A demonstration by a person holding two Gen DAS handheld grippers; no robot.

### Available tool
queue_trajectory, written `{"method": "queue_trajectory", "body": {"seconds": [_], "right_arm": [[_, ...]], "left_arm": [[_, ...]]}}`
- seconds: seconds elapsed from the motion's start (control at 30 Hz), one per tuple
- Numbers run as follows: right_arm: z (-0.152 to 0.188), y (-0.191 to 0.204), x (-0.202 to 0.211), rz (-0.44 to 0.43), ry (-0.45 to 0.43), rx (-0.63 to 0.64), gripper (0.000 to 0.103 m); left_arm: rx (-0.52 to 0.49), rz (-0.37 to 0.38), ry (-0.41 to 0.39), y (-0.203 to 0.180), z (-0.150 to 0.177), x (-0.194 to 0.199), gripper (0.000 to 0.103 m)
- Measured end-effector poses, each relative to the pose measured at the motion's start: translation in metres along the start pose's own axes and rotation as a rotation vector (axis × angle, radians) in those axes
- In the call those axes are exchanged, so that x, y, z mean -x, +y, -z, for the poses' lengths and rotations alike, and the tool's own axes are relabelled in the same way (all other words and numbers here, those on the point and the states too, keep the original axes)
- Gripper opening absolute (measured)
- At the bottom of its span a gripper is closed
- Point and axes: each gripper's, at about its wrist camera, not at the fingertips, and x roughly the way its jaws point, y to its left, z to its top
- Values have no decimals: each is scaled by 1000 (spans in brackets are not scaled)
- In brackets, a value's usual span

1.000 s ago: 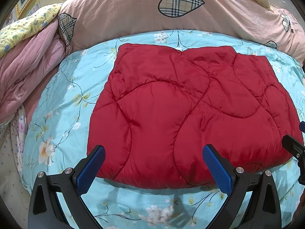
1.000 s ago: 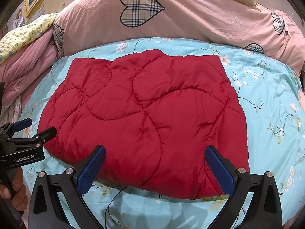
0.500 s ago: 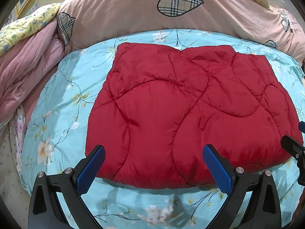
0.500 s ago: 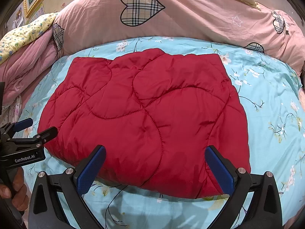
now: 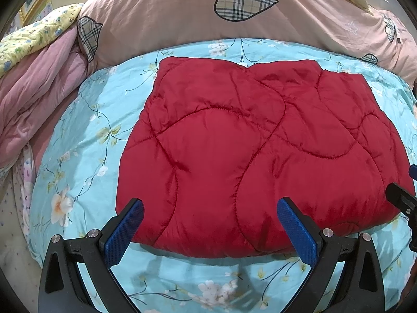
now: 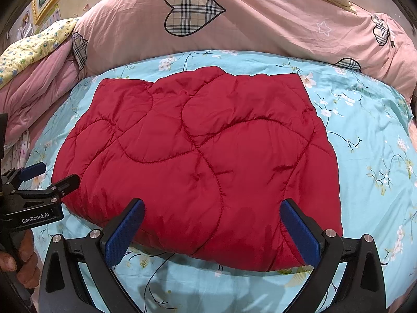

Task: Fold large clothes

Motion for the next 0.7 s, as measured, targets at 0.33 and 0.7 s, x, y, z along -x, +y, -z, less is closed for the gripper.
{"method": "queue_trajectory", "body": {"seconds": [0.33,0.7], "right_arm": [[-1,-1,1,-3,-2,-6,103],[-1,-1,3,-3,-3,-7,103]], "left_arm": [[-8,-12,-23,-3,2,4,102],[-5,-8,-15,-1,0,4,102]]}}
